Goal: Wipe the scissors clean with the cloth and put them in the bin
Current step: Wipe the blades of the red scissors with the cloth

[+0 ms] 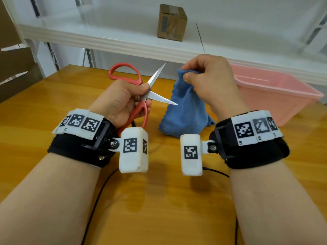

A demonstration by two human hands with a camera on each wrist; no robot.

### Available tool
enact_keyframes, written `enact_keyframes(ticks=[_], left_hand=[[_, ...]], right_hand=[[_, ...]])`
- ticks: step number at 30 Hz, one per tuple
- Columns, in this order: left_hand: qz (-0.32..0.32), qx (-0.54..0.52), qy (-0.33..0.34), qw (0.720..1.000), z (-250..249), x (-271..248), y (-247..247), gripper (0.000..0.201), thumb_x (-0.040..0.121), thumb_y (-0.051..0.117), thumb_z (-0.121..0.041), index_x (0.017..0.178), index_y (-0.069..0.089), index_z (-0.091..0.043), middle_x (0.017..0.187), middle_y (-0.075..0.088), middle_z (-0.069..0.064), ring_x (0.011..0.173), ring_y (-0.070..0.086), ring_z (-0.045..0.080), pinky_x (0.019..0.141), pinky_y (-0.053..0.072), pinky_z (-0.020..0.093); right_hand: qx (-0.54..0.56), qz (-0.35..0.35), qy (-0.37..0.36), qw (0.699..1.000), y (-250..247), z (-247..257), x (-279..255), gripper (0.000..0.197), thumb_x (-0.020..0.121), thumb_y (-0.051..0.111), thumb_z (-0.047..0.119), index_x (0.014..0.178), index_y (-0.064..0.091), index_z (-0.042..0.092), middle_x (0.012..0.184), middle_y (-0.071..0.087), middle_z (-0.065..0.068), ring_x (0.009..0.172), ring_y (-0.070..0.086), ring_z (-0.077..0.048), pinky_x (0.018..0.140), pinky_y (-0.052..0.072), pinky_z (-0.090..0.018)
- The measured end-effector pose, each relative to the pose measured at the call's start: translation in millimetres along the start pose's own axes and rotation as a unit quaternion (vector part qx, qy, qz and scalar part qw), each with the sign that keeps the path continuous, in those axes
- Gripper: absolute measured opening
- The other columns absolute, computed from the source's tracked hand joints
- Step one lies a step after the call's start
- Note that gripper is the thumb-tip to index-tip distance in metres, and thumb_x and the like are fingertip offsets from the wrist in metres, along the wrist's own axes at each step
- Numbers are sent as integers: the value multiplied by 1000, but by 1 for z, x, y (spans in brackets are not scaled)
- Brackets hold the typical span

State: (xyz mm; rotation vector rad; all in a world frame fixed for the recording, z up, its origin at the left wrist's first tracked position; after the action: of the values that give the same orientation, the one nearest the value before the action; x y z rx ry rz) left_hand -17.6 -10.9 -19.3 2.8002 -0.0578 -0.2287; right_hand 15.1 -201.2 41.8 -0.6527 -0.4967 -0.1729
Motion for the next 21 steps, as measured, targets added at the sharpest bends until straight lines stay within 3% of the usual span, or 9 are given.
enact_keyframes(ticks=[3,5,11,14,17,19,21], left_hand=[[9,-16,-6,1000,1,2,1,10,95,57,-13,91,61,-6,61,57,2,57,58,12,64,52,26],[13,-16,-12,1000,2,4,1,10,95,58,-16,91,60,-7,58,59,1,61,61,12,67,53,26],[5,-28,-31,999,7,9,5,10,91,64,-21,84,65,-13,68,65,3,61,67,12,66,60,30],[25,-19,-41,999,9,8,8,11,90,64,-22,89,65,-12,68,65,3,59,65,11,67,61,30],[62,10,-47,997,12,6,13,17,90,62,-24,96,64,-8,67,65,2,59,63,10,64,60,27],[80,24,-45,996,12,4,16,16,92,61,-23,94,66,-8,67,64,2,60,62,10,66,59,28],[94,38,-41,994,13,3,18,14,92,61,-22,90,67,-9,68,64,2,61,62,10,70,58,29]], right_hand=[[7,47,-6,999,9,-3,0,29,84,62,3,82,70,32,87,68,13,91,65,-6,78,55,-26],[16,66,-12,998,14,-3,0,31,81,61,1,80,68,31,84,69,11,89,67,-10,79,56,-30],[2,114,-26,993,25,-7,-3,6,85,74,19,88,73,25,86,72,9,88,67,-11,86,57,-41],[-27,131,-51,990,27,-6,-7,23,88,73,23,109,68,28,87,68,5,85,65,-10,86,55,-36],[-38,175,-80,981,34,-3,-12,46,93,66,16,132,57,38,82,67,1,81,65,-8,85,52,-26],[-33,214,-82,973,40,-3,-15,53,96,60,9,139,53,41,84,68,-6,84,67,-13,89,54,-28],[-38,245,-81,965,45,-5,-17,56,98,54,6,138,53,44,95,71,-4,94,67,-16,96,53,-34]])
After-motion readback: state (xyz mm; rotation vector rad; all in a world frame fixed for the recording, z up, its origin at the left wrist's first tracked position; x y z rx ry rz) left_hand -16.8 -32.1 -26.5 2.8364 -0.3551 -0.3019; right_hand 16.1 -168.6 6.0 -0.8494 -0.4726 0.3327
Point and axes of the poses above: each hand's wrist, its own x-axis towards the middle knuckle, its own y-axis out of the palm, z = x × y, the point moved 5 cm from there along x, towards the middle knuckle
